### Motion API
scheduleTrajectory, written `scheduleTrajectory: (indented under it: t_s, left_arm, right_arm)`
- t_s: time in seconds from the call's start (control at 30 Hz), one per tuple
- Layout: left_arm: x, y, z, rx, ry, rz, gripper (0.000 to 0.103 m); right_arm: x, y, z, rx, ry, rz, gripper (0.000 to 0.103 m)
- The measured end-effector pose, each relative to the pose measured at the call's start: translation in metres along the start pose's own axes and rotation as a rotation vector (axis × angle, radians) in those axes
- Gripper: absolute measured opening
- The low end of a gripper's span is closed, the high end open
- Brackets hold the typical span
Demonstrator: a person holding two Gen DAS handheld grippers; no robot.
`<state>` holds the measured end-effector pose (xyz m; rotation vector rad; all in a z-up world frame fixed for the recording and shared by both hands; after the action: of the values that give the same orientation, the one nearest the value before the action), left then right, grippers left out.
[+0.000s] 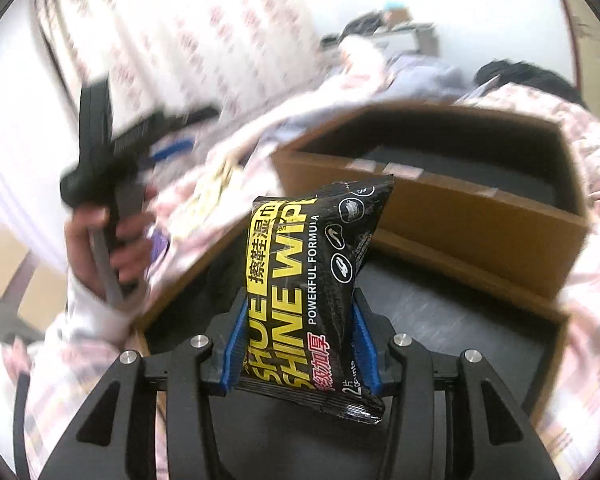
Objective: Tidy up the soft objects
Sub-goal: 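Grasp the black shoe shine wipes packet with the right gripper and lift it, then lower the wipes packet into the box and open the right gripper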
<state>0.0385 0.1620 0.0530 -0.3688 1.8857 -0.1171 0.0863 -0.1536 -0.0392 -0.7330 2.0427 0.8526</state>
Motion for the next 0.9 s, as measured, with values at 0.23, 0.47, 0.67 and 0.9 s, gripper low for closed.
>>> scheduleTrajectory:
  t_s: [0.23,0.47,0.67,0.9]
  left_arm:
    - [0.006,-0.004,0.004,0.000,0.020,0.015,0.103]
    - [0.013,-0.015,0.007,0.005,0.048,0.067,0.103]
    - [0.019,-0.029,0.008,0.004,0.055,0.135,0.103]
    - [0.025,-0.038,0.008,0.012,0.065,0.168,0.103]
  right_arm:
    - [-0.032,-0.053,-0.027,0.260,-0.272,0.155,0.042]
    - [-0.053,-0.051,-0.017,0.366,-0.410,0.169,0.043]
    - [-0.056,-0.037,0.004,0.424,-0.432,0.162,0.043]
    - [-0.061,-0.043,0.006,0.515,-0.437,0.124,0.043]
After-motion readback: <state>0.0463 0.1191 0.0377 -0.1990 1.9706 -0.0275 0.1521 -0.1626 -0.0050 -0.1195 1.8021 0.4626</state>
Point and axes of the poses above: each gripper's, at about its wrist camera, not at the fingertips, and z roughly the way its jaws point, y to its left, x to its underside, the point moved 7 cm from there along z, roughly the way its jaws point, and after that the axes turned 8 degrees about -y, right-handed, at the moved point
